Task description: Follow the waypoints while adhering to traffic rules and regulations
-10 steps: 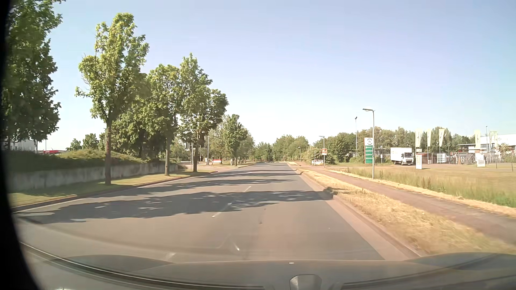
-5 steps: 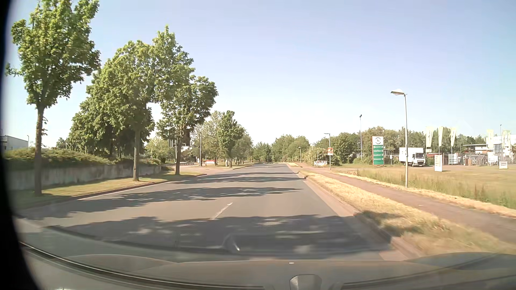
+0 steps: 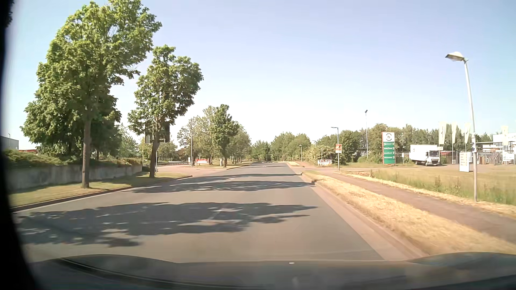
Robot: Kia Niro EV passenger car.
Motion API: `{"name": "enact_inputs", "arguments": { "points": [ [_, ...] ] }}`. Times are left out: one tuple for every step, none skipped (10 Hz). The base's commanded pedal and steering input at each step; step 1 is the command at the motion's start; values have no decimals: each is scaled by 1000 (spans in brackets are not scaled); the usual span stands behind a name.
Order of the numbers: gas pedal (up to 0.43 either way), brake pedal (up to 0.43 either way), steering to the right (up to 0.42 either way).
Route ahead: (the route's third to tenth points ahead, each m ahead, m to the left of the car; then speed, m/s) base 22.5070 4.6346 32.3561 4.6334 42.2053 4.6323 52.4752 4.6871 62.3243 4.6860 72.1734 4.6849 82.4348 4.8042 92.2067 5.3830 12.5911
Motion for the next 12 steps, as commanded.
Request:
{"name": "enact_inputs", "arguments": {
  "points": [
    [150,6,3],
    [150,6,4],
    [150,6,4],
    [150,6,3],
    [150,6,3],
    [150,6,3],
    [150,6,4],
    [150,6,4],
    [150,6,4],
    [150,6,4],
    [150,6,4],
    [150,6,4]
  ]
}}
